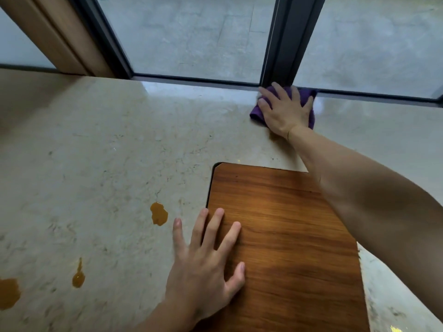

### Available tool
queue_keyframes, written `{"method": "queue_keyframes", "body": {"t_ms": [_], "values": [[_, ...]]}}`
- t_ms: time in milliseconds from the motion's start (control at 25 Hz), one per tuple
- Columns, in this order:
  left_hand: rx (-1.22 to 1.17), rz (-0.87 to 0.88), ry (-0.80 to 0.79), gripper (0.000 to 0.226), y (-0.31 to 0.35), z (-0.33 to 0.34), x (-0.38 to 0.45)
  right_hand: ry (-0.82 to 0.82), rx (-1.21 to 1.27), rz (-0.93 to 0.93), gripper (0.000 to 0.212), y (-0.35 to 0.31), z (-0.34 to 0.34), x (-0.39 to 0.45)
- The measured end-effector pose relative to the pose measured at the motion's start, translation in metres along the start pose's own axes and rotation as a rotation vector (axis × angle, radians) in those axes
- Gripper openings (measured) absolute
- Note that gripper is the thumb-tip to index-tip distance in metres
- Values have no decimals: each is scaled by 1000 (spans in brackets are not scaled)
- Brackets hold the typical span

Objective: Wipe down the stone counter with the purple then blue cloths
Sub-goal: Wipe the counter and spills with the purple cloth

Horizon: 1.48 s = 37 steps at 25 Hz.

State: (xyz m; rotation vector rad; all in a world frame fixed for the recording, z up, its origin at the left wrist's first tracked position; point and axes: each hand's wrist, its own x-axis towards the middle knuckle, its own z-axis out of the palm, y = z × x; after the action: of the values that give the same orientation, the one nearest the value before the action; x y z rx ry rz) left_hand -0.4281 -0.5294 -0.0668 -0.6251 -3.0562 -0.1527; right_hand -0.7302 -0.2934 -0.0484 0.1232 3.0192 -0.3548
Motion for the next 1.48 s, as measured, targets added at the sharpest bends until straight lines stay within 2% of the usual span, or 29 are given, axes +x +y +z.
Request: {"method": "queue_keyframes", "body": {"t_ms": [120, 240, 440, 600, 720, 840, 1040, 1240, 1480], "values": [[-8, 1, -7, 70, 1, -6, 0, -12, -48, -190, 52, -3, 2, -43], [-48, -6, 7, 67, 1, -7, -3, -12, -61, -266, 53, -4, 14, -119], [-212, -87, 135, 42, 1, -13, -11, -11, -93, -234, 52, -15, 36, -258], [-242, -63, 206, 35, 8, -25, -41, 55, -107, -204, 46, -34, 50, -400], [-204, -13, 126, 42, 7, -35, -91, -7, -97, -131, 50, -54, 67, -495], [-136, -30, -21, 54, -13, -43, -145, -28, -90, -54, 51, -78, 75, -568], [-68, -92, -170, 57, -61, -53, -190, -24, -77, -57, 48, -114, 87, -666], [-99, -93, -183, 58, -82, -48, -177, -57, -71, 37, 49, -163, 105, -668], [25, 46, -139, 63, -103, -38, -143, 42, -28, 217, 52, -168, 109, -533]]}}
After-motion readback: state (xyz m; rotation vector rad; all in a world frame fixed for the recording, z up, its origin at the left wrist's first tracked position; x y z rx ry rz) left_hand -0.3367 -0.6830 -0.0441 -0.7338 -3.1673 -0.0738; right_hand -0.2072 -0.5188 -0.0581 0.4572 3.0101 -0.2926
